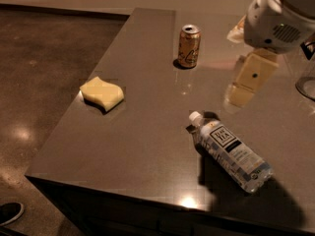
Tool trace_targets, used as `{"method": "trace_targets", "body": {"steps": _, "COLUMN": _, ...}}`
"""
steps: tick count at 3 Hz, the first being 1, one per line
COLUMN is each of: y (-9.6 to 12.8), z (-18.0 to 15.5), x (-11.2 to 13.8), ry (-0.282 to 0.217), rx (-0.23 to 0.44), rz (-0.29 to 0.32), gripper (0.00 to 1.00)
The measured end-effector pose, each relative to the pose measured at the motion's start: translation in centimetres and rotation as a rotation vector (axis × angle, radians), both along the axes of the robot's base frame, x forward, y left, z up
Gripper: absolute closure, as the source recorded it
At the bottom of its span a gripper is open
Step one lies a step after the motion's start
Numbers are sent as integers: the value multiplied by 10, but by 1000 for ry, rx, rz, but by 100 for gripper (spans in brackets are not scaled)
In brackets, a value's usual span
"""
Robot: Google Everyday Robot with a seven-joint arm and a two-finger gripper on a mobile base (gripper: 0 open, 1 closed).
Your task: Move sponge near blue plastic bottle
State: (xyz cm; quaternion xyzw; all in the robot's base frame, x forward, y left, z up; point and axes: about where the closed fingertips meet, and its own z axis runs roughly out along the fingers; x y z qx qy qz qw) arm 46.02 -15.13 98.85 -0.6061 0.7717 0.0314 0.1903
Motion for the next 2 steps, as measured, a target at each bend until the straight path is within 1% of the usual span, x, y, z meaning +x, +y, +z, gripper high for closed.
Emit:
{"method": "trace_targets", "body": {"steps": 1, "y": 37, "z": -3, "x": 14, "ry": 14, "rx": 49, "rz": -16, "gripper": 0}}
{"method": "trace_targets", "body": {"steps": 2, "y": 72, "z": -17, "x": 29, "ry": 16, "rx": 79, "rz": -52, "gripper": 0}}
